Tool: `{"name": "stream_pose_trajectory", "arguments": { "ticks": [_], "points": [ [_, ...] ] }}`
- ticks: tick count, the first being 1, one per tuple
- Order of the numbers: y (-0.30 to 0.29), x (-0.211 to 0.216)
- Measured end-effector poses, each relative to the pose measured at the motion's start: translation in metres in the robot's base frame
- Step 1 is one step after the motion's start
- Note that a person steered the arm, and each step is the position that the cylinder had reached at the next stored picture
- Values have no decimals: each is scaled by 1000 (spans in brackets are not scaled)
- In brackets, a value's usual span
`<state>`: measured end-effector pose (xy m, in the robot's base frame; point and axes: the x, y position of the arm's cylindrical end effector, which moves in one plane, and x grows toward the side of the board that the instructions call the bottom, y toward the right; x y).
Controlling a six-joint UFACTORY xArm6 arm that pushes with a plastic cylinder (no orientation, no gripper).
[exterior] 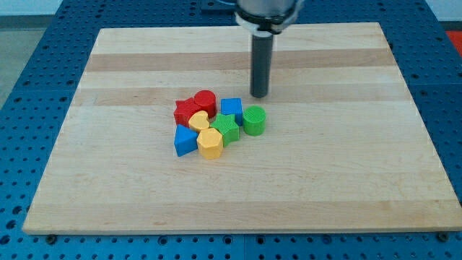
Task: Slightly slide the green circle to the right side of the green star
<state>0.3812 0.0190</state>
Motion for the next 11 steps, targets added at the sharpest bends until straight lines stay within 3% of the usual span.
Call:
{"name": "stream_pose_trajectory", "arguments": {
  "ticks": [4, 5, 7, 10, 11],
  "points": [
    [-35, 0],
    [-18, 1],
    [-4, 46],
    [-7, 52],
    [35, 47]
  ]
}}
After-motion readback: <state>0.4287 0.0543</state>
